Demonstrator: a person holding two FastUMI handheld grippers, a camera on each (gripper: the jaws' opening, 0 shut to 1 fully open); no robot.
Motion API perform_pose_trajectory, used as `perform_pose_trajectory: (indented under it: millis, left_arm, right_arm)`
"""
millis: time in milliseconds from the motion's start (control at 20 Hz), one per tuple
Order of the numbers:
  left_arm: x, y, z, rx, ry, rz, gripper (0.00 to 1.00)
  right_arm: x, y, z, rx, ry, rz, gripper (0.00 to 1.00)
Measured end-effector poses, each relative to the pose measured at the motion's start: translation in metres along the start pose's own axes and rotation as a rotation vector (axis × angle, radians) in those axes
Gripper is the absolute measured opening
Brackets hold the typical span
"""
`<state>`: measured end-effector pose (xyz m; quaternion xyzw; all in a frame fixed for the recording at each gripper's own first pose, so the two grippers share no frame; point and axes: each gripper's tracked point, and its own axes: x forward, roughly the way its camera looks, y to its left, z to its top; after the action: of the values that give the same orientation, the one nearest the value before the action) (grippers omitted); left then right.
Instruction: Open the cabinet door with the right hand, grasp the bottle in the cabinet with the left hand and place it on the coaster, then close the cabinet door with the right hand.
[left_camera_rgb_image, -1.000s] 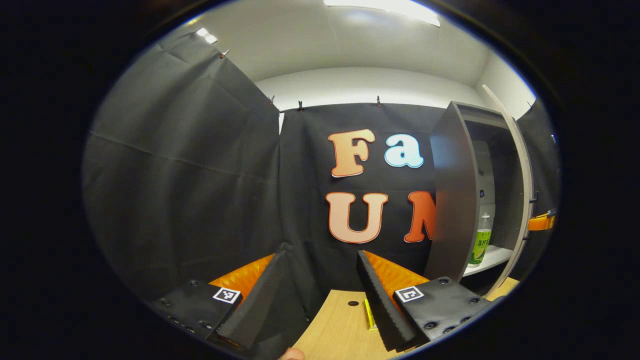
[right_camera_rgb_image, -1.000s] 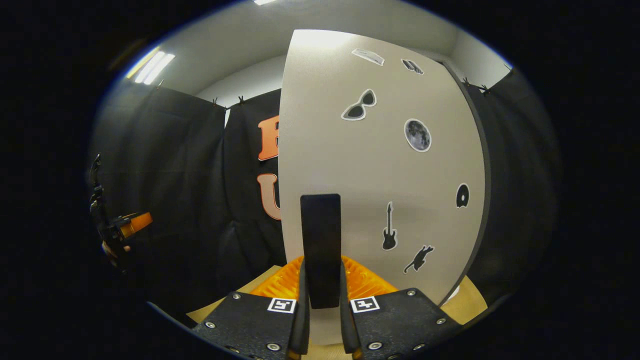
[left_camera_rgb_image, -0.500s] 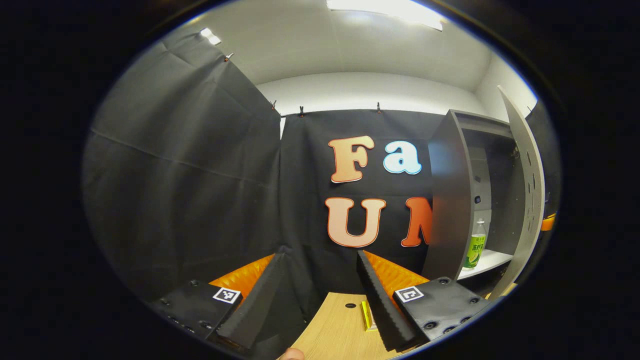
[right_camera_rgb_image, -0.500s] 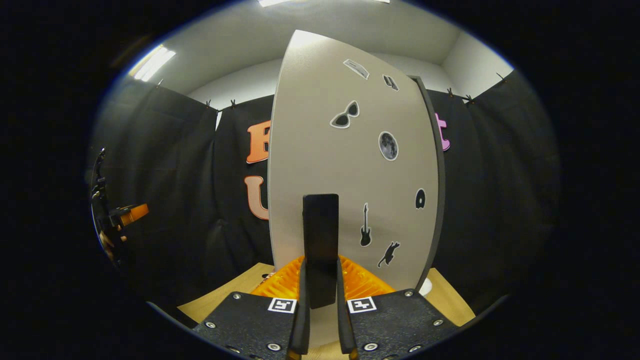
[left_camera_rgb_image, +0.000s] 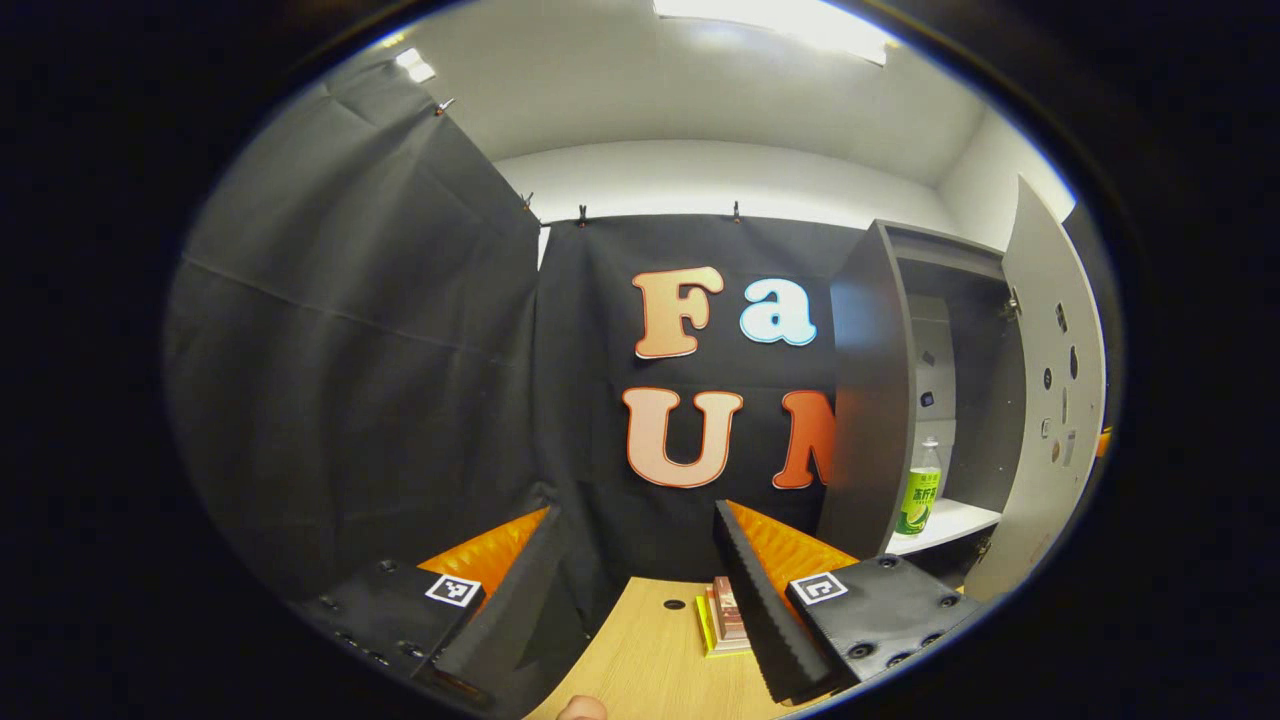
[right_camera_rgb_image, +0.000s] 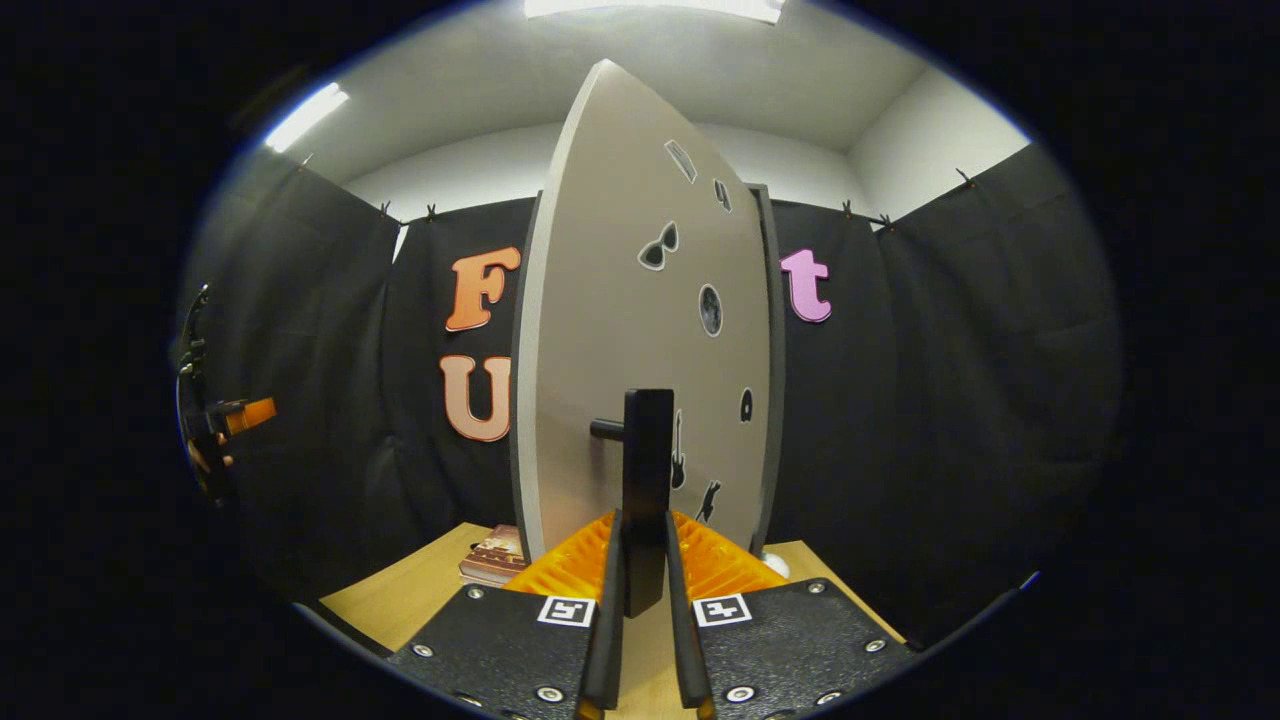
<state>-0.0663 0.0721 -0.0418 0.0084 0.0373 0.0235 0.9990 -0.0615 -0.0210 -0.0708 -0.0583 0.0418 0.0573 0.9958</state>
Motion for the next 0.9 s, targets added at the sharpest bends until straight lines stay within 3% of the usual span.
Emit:
perform_pose_trajectory:
  millis: [50, 100, 150, 200, 700, 800, 850, 900]
  left_arm:
    - [0.002, 0.002, 0.002, 0.004, -0.003, 0.000, 0.96]
    - [0.002, 0.001, 0.002, 0.007, -0.004, -0.002, 0.93]
    - [0.000, -0.002, 0.002, 0.007, -0.003, -0.011, 0.96]
    - [0.000, -0.006, 0.002, 0.007, 0.000, -0.022, 0.93]
    - [0.007, -0.062, -0.008, 0.018, 0.019, -0.086, 0.93]
    - [0.009, -0.069, -0.010, 0.020, 0.023, -0.090, 0.93]
    - [0.011, -0.073, -0.013, 0.022, 0.025, -0.092, 0.96]
    - [0.013, -0.077, -0.014, 0.027, 0.026, -0.089, 0.96]
  right_arm:
    - [-0.004, -0.006, -0.001, -0.001, -0.002, -0.015, 0.22]
    - [-0.005, -0.015, 0.001, -0.001, -0.009, -0.038, 0.22]
    - [-0.008, -0.021, 0.001, -0.007, -0.007, -0.054, 0.15]
    - [-0.014, -0.027, -0.002, -0.008, -0.004, -0.066, 0.15]
    - [-0.045, -0.114, -0.019, 0.088, 0.033, -0.190, 0.15]
    - [-0.051, -0.134, -0.019, 0.080, 0.023, -0.252, 0.14]
    - [-0.056, -0.144, -0.019, 0.064, 0.016, -0.292, 0.07]
    - [-0.066, -0.157, -0.019, 0.048, 0.013, -0.336, 0.13]
